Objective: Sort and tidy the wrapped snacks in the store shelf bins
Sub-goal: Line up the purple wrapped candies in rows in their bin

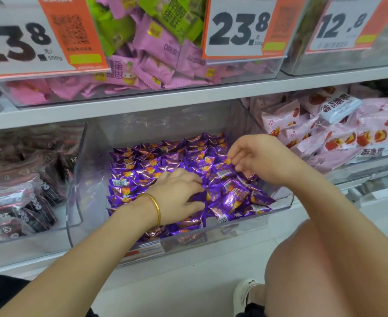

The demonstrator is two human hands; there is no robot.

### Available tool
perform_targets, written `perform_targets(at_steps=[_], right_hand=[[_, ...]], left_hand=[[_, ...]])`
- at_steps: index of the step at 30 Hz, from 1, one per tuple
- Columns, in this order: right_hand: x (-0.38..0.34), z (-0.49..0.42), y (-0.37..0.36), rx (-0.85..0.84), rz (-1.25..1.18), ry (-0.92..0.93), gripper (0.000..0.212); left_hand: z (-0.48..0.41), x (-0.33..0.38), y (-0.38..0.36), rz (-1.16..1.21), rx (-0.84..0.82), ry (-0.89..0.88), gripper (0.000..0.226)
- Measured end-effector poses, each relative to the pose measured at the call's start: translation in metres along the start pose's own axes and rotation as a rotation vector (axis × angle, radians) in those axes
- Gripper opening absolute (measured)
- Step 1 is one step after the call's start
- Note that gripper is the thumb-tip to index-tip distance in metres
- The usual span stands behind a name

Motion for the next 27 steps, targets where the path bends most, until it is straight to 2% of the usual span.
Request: perform_targets(at_steps=[2, 4, 7, 10, 15, 18, 23, 27], right_hand=[[0.007, -0.007, 0.002, 0.052, 0.295, 0.127, 0.033], [0.018, -0.014, -0.012, 0.003, 0.464, 0.155, 0.037], [0.030, -0.017, -0.035, -0.131, 0.542, 0.078, 0.035], [0.033, -0.015, -0.041, -0.165, 0.624, 0.041, 0.041], [0.032, -0.005, -0.039, -0.191, 0.744, 0.087, 0.021], [0.030, -0.002, -0.037, -0.195, 0.735, 0.118, 0.010], [0.032, -0.008, -0.036, -0.059, 0.632, 0.052, 0.024], [0.035, -0.015, -0.046, -0.116, 0.666, 0.015, 0.047]], left_hand=[[-0.011, 0.003, 0.006, 0.059, 0.085, 0.039, 0.041], [-0.025, 0.007, 0.011, 0.070, 0.145, 0.082, 0.039], [-0.047, 0.015, 0.009, 0.059, 0.122, 0.143, 0.042], [-0.060, 0.021, 0.001, 0.015, 0.076, 0.157, 0.045], [-0.065, 0.019, -0.002, 0.056, 0.130, 0.163, 0.028], [-0.066, 0.015, -0.003, 0.095, 0.152, 0.169, 0.019], [-0.070, 0.007, 0.001, 0.111, 0.168, 0.219, 0.020], [-0.072, 0.008, 0.001, 0.035, 0.132, 0.220, 0.024]])
Point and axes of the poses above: each hand's wrist, its own z-axis away from the middle knuckle, its own y-axis out of the back of the hand, x = y × z, the point moved 4 cm from there along -z, towards the middle knuckle, and after that the axes turned 6 degrees about y, right-handed, at the moved point
